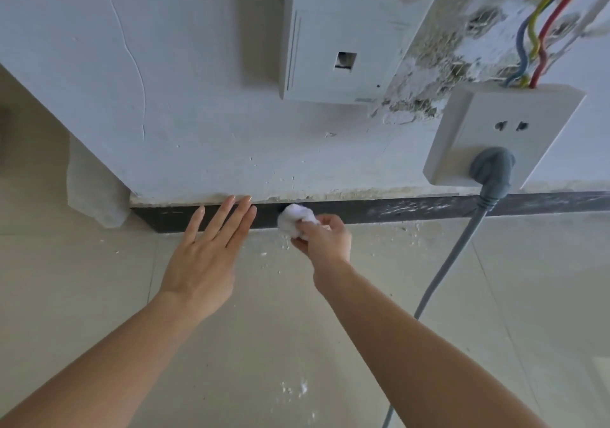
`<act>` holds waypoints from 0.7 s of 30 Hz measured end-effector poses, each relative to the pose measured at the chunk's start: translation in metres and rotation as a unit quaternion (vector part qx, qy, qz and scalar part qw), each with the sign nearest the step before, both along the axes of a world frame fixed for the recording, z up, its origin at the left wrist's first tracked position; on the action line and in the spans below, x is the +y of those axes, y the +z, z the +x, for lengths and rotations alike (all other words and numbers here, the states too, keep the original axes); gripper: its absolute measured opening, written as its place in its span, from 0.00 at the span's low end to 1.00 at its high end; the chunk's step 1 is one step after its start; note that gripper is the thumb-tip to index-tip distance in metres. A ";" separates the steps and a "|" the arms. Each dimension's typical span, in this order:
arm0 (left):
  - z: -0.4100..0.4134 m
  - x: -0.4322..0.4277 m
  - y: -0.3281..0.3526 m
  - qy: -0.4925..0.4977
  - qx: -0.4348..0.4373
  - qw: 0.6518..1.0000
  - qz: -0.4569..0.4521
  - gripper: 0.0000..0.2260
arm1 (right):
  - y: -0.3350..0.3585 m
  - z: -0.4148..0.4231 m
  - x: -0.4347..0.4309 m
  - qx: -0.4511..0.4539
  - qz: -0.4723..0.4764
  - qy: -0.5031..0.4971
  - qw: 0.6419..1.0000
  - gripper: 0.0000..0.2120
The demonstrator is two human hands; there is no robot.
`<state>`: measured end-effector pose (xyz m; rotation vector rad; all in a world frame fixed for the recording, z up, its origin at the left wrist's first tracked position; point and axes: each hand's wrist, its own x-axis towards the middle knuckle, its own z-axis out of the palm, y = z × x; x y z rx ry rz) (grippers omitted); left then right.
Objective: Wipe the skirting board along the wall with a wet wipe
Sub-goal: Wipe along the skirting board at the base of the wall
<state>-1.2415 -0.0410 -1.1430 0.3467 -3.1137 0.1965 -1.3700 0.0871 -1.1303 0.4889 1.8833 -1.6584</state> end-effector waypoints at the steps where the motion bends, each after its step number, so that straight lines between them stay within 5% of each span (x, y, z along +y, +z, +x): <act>1: 0.000 0.000 0.000 0.002 -0.003 1.000 0.001 0.43 | 0.001 -0.009 -0.003 0.001 -0.002 -0.030 1.000 0.06; 8: -0.003 0.004 0.003 0.022 -0.011 0.999 0.025 0.43 | -0.006 -0.066 0.067 0.028 0.077 -0.245 0.966 0.10; 12: -0.004 0.007 0.004 0.017 -0.011 1.000 0.024 0.43 | -0.002 -0.048 0.059 0.031 0.111 -0.165 0.979 0.09; 17: -0.005 0.008 0.005 0.020 -0.003 0.999 0.042 0.44 | -0.021 0.019 0.000 -0.124 -0.021 0.005 0.992 0.12; 21: -0.006 0.008 0.014 0.019 -0.028 0.999 0.033 0.42 | -0.020 0.002 -0.023 -0.095 -0.055 -0.121 0.987 0.04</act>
